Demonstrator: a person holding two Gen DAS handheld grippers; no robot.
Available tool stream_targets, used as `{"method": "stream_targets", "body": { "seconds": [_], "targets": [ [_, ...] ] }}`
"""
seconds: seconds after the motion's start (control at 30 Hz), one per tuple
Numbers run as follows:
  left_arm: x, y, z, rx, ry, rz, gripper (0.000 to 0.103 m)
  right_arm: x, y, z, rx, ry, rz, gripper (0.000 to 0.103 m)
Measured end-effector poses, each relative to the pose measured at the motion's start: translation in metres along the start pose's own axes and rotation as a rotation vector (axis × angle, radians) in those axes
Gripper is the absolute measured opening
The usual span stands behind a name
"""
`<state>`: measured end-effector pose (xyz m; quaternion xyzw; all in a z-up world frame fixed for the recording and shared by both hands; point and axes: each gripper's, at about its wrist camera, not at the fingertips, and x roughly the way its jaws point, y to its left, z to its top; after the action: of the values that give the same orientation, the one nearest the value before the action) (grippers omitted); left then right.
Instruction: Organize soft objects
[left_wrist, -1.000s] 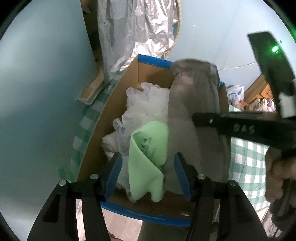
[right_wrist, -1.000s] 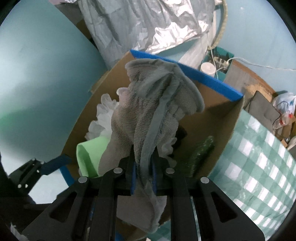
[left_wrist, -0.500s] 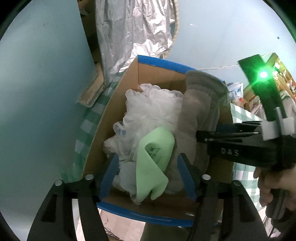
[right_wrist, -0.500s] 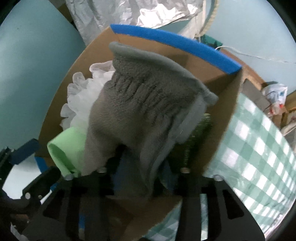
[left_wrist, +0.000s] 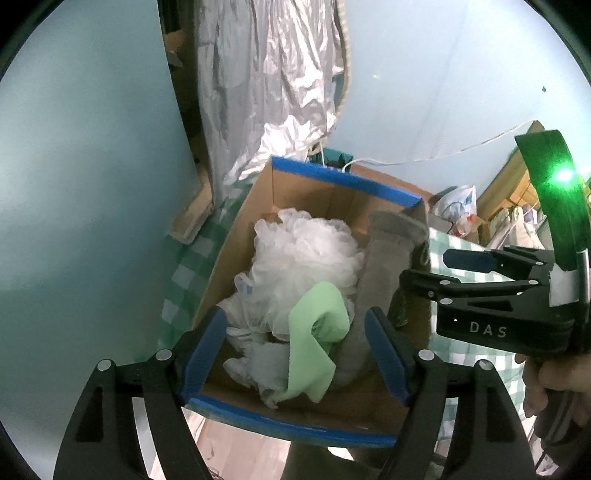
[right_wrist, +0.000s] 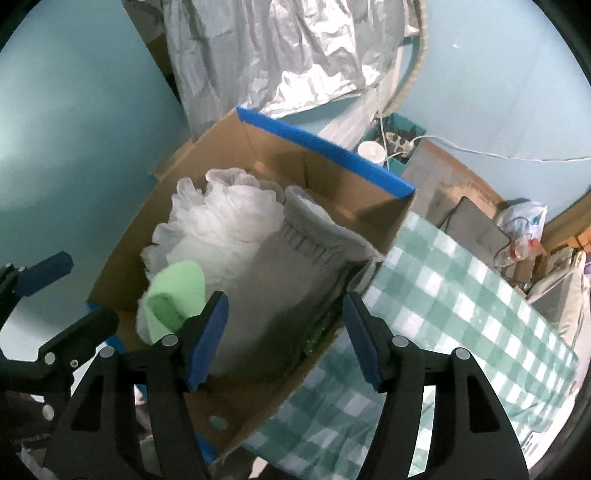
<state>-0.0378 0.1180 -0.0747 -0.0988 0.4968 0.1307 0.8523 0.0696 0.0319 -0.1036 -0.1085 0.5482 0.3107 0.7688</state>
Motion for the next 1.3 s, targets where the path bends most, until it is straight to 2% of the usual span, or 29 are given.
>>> {"method": "stream_targets", "body": {
  "seconds": [0.5,0.73,0.83,1.1,1.3],
  "targets": [
    [-0.049,-0.03,0.016,0.018,-0.073,-0.011,0.081,-0.051,-0.038,-0.012,0.08,-0.084,0.003,0.064],
    [-0.062,-0.05,0.014,0.033,-0.088,0.007,0.082,-0.082,-0.056,-0.023,0.105,-0.135,-0.014,0.064],
    [-0.066,-0.058,0.013,0.033,-0.092,0.008,0.086,-0.096,-0.062,-0.028,0.112,-0.152,-0.027,0.064],
    [-0.079,-0.079,0.013,0.075,-0.111,0.04,0.087,-0.126,-0.067,-0.043,0.095,-0.193,-0.032,0.064],
    [-0.095,-0.091,0.014,0.105,-0.139,0.038,0.094,-0.142,-0.07,-0.052,0.085,-0.237,-0.065,0.064]
  ]
}}
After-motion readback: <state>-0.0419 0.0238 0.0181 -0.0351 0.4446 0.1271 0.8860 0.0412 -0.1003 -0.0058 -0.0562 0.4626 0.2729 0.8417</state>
